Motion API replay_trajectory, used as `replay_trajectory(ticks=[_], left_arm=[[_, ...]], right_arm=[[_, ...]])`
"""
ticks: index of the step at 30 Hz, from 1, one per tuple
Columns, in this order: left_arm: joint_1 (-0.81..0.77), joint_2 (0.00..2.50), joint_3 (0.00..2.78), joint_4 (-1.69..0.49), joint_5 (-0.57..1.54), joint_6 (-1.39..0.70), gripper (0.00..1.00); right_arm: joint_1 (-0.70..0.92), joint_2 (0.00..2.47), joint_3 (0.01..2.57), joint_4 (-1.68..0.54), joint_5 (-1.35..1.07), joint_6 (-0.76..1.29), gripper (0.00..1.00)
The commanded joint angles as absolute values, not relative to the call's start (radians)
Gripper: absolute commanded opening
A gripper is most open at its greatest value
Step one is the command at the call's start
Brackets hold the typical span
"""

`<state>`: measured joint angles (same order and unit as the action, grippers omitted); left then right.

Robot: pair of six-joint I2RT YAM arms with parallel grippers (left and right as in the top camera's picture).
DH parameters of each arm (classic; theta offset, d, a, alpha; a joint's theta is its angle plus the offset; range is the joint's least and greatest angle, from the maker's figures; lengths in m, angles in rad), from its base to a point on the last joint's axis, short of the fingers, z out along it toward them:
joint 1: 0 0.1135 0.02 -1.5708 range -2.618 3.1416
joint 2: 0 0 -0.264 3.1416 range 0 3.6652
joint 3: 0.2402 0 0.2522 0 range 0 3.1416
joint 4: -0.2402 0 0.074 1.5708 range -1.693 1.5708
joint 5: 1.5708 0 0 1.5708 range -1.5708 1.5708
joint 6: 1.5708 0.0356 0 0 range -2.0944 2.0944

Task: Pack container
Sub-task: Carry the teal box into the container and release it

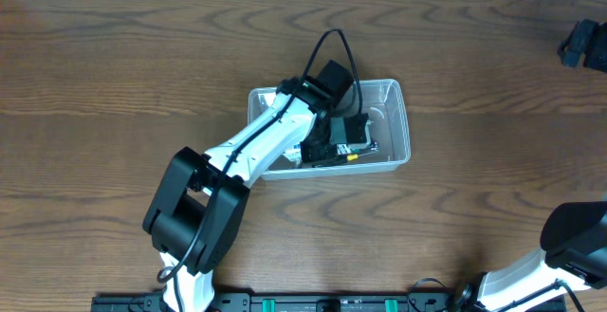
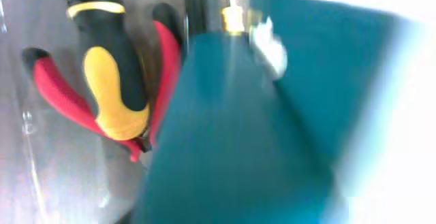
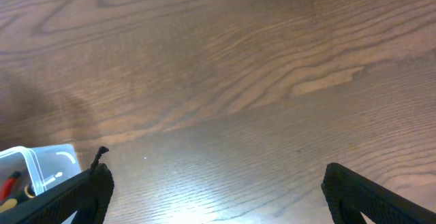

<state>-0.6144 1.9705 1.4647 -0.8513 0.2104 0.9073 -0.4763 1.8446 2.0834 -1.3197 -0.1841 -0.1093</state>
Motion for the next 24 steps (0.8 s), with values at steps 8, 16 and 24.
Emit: replay_trajectory(ticks=[8, 16, 24], left_arm=[[-0.598, 1.970, 1.466, -0.839, 0.191, 0.915, 0.59], [-0.598, 1.969, 1.466, -0.741, 0.036, 0.849, 0.59], [-0.598, 1.967, 1.466, -0.708, -0.055, 0.842, 0.60]], right_arm=[[-0.479, 1.843, 2.081, -1.322, -0.192, -0.105, 0.99], [-0.479, 1.843, 2.081, -1.324, -0.192, -0.105, 0.99], [-0.479, 1.843, 2.081, -1.324, -0.192, -0.105, 0.99]])
